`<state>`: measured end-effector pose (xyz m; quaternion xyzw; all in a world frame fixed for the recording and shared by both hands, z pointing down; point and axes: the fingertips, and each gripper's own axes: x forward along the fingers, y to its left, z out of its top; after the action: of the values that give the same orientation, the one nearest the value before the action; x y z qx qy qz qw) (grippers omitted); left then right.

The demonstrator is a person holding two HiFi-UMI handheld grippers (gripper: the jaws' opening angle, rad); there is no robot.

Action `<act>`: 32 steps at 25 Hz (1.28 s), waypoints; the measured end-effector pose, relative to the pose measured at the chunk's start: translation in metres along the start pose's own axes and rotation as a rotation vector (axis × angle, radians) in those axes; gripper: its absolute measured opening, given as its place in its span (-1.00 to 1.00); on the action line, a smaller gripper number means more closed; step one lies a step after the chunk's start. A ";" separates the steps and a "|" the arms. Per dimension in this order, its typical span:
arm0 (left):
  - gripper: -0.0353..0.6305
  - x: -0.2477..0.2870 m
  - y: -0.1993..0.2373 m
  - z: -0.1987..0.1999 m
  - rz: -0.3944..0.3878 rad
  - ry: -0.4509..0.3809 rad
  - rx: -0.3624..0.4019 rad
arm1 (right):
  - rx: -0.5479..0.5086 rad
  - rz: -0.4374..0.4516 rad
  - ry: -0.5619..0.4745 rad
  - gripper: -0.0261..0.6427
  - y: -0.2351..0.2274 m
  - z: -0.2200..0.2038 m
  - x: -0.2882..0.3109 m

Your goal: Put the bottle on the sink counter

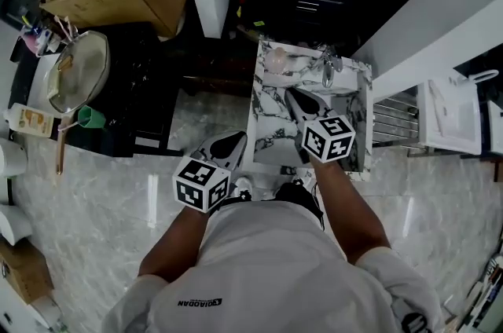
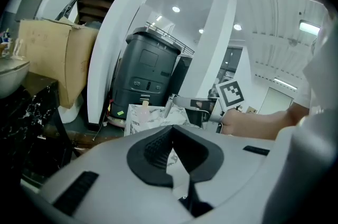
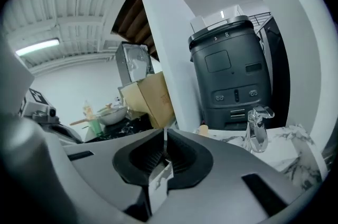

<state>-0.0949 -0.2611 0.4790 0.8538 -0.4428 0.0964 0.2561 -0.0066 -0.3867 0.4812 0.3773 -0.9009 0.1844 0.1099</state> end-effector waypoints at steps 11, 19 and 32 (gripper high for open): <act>-0.85 -0.011 -0.031 0.022 -0.065 -0.030 0.090 | 0.043 0.094 -0.065 -0.80 0.051 0.008 -0.082; -0.85 -0.019 -0.046 0.030 -0.094 -0.029 0.147 | 0.116 0.128 -0.085 -0.80 0.075 0.003 -0.117; -0.85 -0.013 -0.057 0.029 -0.164 0.011 0.218 | 0.103 0.011 -0.135 -0.80 0.071 0.002 -0.154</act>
<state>-0.0583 -0.2395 0.4290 0.9093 -0.3571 0.1275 0.1713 0.0481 -0.2433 0.4097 0.3891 -0.8976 0.2052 0.0282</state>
